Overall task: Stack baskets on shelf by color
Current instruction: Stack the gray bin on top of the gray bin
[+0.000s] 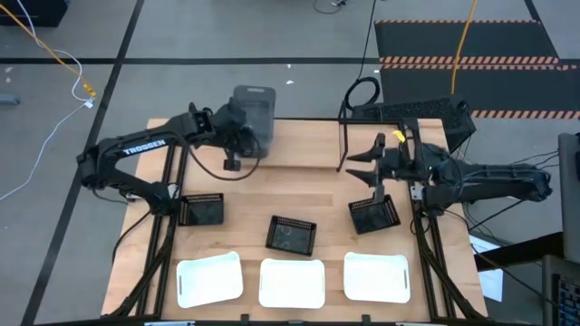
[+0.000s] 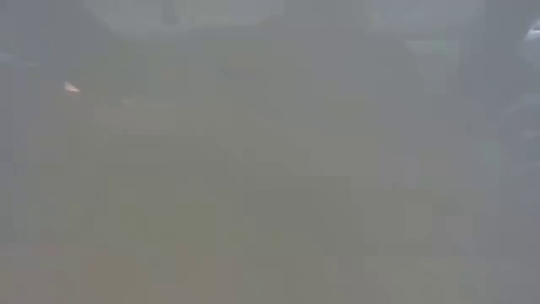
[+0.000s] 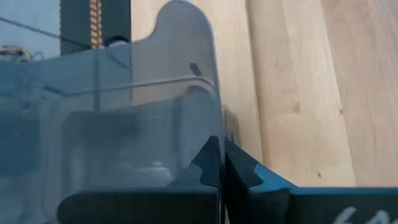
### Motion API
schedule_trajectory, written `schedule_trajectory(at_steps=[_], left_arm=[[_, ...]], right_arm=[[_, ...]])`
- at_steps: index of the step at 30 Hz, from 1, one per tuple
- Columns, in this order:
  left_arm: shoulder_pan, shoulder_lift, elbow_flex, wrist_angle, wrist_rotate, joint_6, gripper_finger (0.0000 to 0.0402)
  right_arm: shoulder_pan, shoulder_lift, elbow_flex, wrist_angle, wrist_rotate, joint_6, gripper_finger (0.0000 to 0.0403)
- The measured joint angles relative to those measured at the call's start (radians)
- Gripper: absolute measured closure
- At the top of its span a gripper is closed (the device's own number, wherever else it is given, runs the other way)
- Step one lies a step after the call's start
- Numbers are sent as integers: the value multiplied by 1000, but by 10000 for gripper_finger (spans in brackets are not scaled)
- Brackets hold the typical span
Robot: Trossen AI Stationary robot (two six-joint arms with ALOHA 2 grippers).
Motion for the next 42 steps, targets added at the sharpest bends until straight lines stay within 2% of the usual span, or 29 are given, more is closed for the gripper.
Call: schedule_trajectory(at_steps=[2,5,13,18,24,28,32,42], left_arm=[[25,2,-14,18,40,3,401],[55,2,-18,13,66,-7,401],[77,-15,-18,74,63,29,401],[76,-29,28,124,64,79,401],[147,4,32,172,63,126,401],[214,63,31,149,70,116,401],[260,100,31,139,131,113,401],[265,107,31,-37,274,111,401]], right_arm=[[2,-4,-52,138,-1,-53,244],[2,-23,-79,226,-1,-70,244],[7,-34,-79,210,-35,-57,244],[12,-35,-79,217,-37,-51,244],[12,-33,-79,217,-29,-52,244],[12,-33,-79,216,-30,-51,244],[12,-32,-79,208,-29,-52,244],[12,-32,-79,207,-30,-70,244]])
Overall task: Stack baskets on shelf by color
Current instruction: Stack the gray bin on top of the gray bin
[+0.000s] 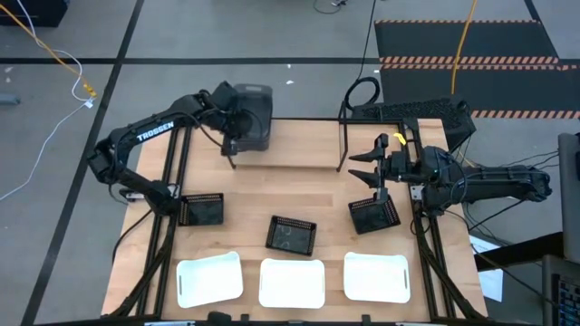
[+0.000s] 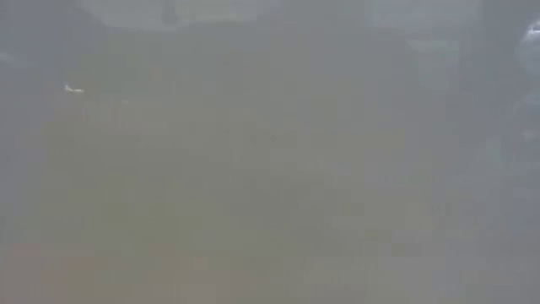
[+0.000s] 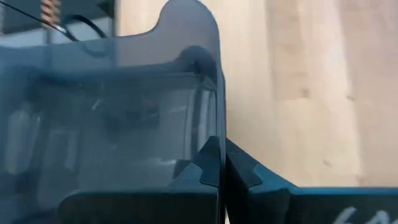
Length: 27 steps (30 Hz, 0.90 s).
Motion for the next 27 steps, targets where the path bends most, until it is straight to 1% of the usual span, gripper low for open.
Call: schedule_trajectory(at_steps=[4,12,20,23,27], left_arm=[[-9,0,0,-35,6,-43,401],[-78,0,0,-103,43,-154,400],[-127,0,0,-97,43,-271,397],[-139,0,0,-98,43,-298,382],[-149,-28,1,-105,5,-321,341]], right_arm=[[0,0,0,1,0,0,244],[0,0,0,0,0,4,244],[0,0,0,-6,0,10,244],[0,0,0,-7,-5,25,244],[0,0,0,-6,-35,29,244]])
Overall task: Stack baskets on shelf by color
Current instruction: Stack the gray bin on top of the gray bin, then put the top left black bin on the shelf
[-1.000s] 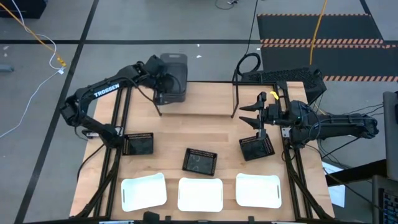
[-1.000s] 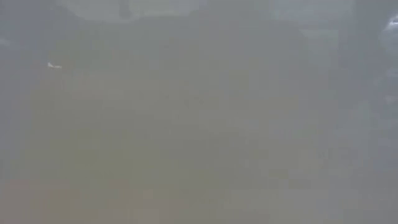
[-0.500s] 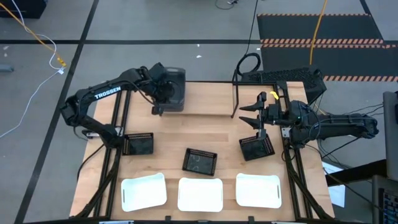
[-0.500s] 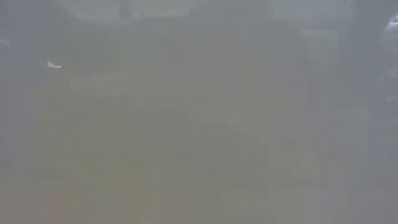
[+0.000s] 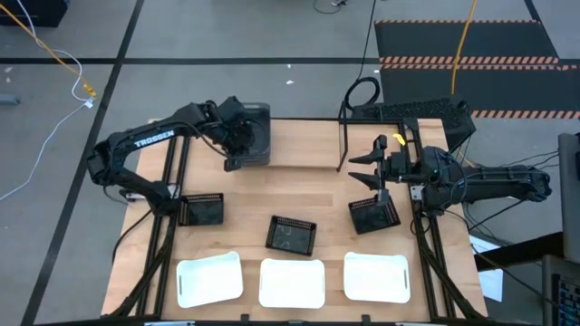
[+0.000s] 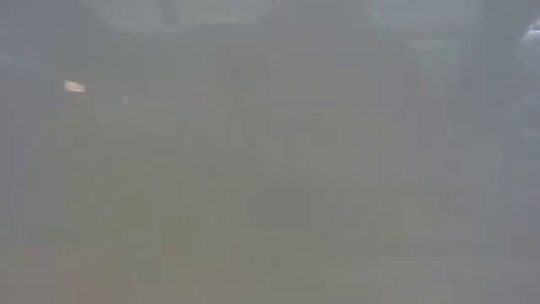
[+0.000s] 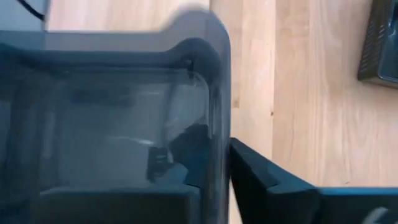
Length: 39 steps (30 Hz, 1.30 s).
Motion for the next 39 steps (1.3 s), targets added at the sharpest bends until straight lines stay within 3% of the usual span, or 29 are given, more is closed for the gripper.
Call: schedule_trajectory(at_steps=[8,13,19,23,28,35,39], left_arm=[[-10,-21,1,-41,-37,3,265],[-18,-27,0,-45,-86,-10,255],[-89,-124,1,-26,-99,-117,254],[-201,-199,2,-57,-111,-375,254],[-395,-225,1,-112,-145,-860,254],[-663,-174,-13,-200,-477,-1403,254],[-709,-131,-83,-234,-534,-1607,254]], right_arm=[[0,0,0,2,-13,-3,244],[0,0,0,2,-13,-4,244],[0,1,0,0,-13,-21,244],[0,1,0,-15,-13,-18,244],[0,1,0,-22,-13,66,244],[0,0,0,-12,24,155,244],[0,0,0,-11,65,206,244]])
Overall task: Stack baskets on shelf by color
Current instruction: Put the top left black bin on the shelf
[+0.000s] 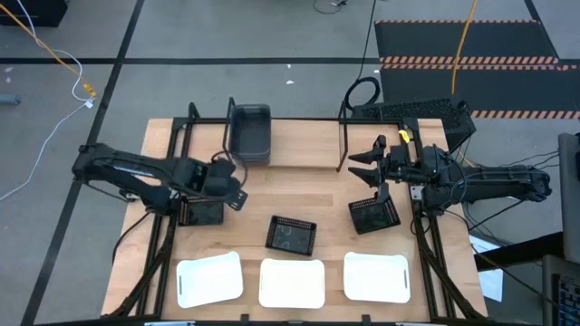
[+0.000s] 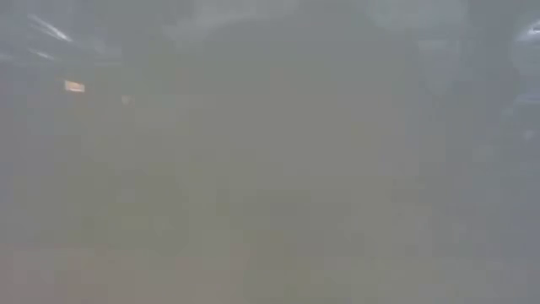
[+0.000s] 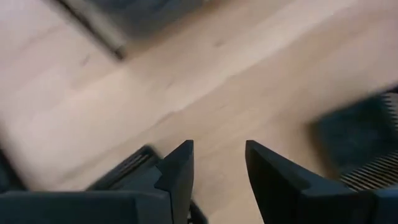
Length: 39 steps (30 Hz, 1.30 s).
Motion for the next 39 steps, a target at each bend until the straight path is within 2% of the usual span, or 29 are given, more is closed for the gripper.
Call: schedule_trajectory(at_steps=[4,8,11,17,22,31,39], left_arm=[[-7,39,-148,2,11,-190,254],[12,52,-288,12,141,-323,254],[12,50,-336,46,195,-352,254],[19,49,-319,125,187,-289,254],[23,49,-330,144,131,-267,254],[38,50,-400,268,155,-252,254],[53,50,-401,256,170,-227,258]], right_arm=[[0,-1,0,-1,0,15,244],[0,-7,0,-3,0,-5,244],[0,-13,0,-3,9,-33,244],[0,-19,0,-3,58,-56,244],[0,-19,0,-11,57,-49,244],[0,-19,0,-26,54,-21,244],[0,-19,0,-19,53,-27,244]])
